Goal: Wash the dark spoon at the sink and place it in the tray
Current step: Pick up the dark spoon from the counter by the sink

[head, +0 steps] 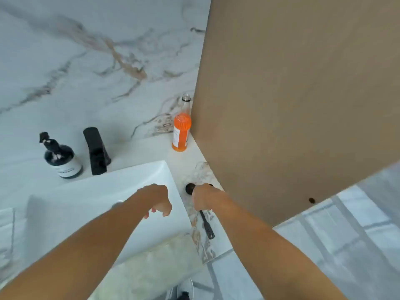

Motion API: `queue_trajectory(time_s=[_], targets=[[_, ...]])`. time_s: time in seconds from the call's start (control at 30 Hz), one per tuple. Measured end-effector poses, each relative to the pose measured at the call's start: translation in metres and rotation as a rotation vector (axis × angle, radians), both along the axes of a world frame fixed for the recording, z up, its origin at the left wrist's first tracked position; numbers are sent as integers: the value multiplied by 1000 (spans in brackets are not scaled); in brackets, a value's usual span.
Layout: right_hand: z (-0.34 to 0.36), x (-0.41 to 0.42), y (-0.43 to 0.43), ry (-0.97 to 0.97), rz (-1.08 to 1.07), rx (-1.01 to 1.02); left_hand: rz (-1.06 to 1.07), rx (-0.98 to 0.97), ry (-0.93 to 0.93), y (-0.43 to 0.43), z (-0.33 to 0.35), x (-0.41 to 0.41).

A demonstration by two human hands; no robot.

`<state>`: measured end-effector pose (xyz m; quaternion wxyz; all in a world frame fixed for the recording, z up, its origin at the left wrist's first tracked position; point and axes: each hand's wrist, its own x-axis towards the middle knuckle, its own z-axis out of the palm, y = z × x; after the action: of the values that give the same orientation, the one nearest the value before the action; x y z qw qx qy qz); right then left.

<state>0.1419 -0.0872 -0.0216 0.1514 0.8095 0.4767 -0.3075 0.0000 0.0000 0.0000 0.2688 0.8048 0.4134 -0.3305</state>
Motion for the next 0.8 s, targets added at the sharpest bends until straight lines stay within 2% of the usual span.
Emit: queue_trajectory(time_s=[0.13, 0.27, 0.5, 0.6, 0.7, 0.8], targets=[[-43, 13, -2, -52, -30, 46, 68, 12, 21, -7, -32, 15], [-77, 23, -1, 18, -158, 148, 125, 66, 22, -8, -64, 28], [-104, 31, -2, 160, -306, 194, 246, 130, -49, -12, -98, 36], [-109, 32, -1, 294, -373, 224, 304, 119, -85, -12, -107, 30], [-106, 24, 3, 515, -495, 243, 358, 109, -180, -4, -104, 14], [-99, 2, 10, 674, -537, 220, 378, 197, -324, 16, -80, -14]])
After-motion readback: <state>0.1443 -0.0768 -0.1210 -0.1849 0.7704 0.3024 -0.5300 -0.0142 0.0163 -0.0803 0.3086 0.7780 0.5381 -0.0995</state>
